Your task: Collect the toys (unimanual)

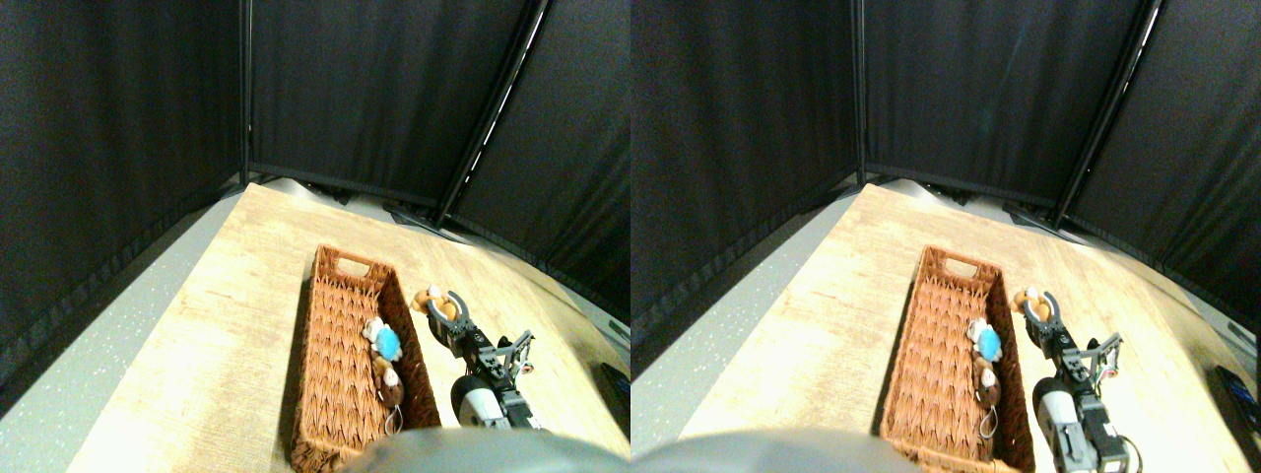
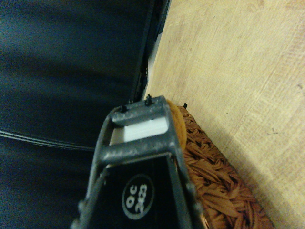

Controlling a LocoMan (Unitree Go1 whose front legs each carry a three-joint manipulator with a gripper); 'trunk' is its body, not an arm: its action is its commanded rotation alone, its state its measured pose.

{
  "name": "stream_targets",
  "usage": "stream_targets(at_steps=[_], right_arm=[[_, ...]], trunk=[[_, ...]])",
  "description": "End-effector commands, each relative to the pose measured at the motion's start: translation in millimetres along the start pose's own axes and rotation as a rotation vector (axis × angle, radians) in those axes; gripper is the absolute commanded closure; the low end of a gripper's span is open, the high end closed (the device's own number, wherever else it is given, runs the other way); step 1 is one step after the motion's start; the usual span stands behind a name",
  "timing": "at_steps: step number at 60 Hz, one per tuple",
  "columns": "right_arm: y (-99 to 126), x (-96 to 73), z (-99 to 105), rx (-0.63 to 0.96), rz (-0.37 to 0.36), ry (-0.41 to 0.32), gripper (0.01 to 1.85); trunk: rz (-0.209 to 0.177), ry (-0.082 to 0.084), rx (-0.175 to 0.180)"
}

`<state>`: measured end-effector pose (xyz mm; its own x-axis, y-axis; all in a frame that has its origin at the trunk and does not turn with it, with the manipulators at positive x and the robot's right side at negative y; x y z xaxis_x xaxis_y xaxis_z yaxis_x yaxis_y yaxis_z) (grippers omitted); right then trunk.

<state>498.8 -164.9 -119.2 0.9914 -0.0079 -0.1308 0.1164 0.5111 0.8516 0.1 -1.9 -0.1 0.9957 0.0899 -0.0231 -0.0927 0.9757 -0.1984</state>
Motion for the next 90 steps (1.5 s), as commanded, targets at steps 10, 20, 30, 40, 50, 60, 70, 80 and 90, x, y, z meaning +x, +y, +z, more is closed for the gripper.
stream_targets(at_steps=[10,20,30,40,50,60,70,80,90], right_arm=[[20.0,2.6,-18.3,0.043,0.041,0.026,1.8],[25.0,5.8,-35.6,0.036,0.05,0.087,1.8],[25.1,7.5,-47.3,0.1,0.047,0.125,1.8],[23.2,10.4,-59.0,0.089,0.043,0.156,1.8],[16.5,12.1,-65.4,0.08,0.039,0.153,1.8],[13.1,10.7,-61.1,0.056,0.015,0.204,1.04],[12.4,9.0,-52.1,-0.025,0.007,0.206,0.39],[12.4,8.3,-43.3,-0.045,0.013,0.17,0.54],[10.3,12.5,-21.6,-0.024,0.026,0.074,0.57]], trunk=[[0.051,-0.028,-0.051],[0.072,-0.038,-0.076],[0.086,-0.043,-0.095],[0.097,-0.044,-0.104],[0.099,-0.042,-0.104],[0.094,-0.036,-0.092],[0.085,-0.031,-0.081],[0.076,-0.024,-0.07],[0.059,-0.017,-0.048]])
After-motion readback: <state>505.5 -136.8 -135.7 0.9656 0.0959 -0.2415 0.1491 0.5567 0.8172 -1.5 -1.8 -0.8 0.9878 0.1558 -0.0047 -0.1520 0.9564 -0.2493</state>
